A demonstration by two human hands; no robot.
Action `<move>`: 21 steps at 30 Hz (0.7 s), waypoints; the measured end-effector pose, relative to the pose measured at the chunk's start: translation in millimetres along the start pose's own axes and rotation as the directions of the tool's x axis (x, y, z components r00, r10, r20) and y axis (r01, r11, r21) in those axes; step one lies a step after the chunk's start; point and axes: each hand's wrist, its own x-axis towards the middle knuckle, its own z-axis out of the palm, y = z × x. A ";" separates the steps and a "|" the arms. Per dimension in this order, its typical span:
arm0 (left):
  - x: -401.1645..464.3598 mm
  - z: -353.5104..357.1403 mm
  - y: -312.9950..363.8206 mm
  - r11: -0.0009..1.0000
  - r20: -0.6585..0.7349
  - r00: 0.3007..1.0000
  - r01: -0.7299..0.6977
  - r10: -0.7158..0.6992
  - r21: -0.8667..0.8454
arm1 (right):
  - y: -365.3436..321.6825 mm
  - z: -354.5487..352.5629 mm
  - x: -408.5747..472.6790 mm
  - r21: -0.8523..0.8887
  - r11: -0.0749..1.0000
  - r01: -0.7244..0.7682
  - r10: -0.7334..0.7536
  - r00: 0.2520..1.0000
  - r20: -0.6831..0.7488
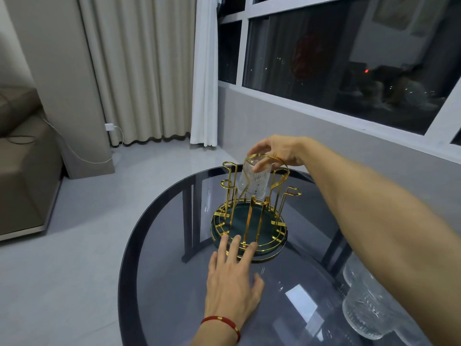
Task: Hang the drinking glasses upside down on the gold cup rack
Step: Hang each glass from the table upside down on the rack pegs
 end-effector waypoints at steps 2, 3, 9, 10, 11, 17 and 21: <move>0.3 -0.8 -0.1 1.000 0.003 1.000 0.002 -0.002 0.008 | 1.1 -0.6 -1.6 0.059 0.998 -0.002 0.001 1.000 0.008; 0.4 -1.2 0.3 1.000 0.009 1.000 0.001 -0.001 0.009 | 2.2 -0.7 -2.9 0.094 0.996 -0.005 0.004 1.000 0.009; 2.3 -4.7 1.6 1.000 0.009 1.000 0.011 -0.011 0.009 | 5.1 1.7 -23.0 0.209 0.978 0.020 0.012 0.989 -0.150; 2.1 -6.7 2.4 1.000 -0.005 1.000 0.007 -0.007 0.012 | 5.7 1.7 -32.8 0.201 0.978 0.051 -0.006 0.976 -0.218; 2.4 -9.5 2.6 1.000 -0.017 1.000 -0.001 0.001 0.019 | 5.4 1.0 -45.4 0.190 0.978 0.084 -0.025 0.956 -0.292; -7.8 -22.8 15.4 0.999 -0.011 1.000 0.004 -0.003 0.043 | 34.4 19.5 -165.8 0.151 0.980 0.131 -0.032 0.850 -0.526; -21.2 -28.8 59.6 0.966 -0.185 0.957 -0.242 0.222 -0.091 | 67.2 61.7 -250.1 0.160 0.979 0.130 0.008 0.754 -0.657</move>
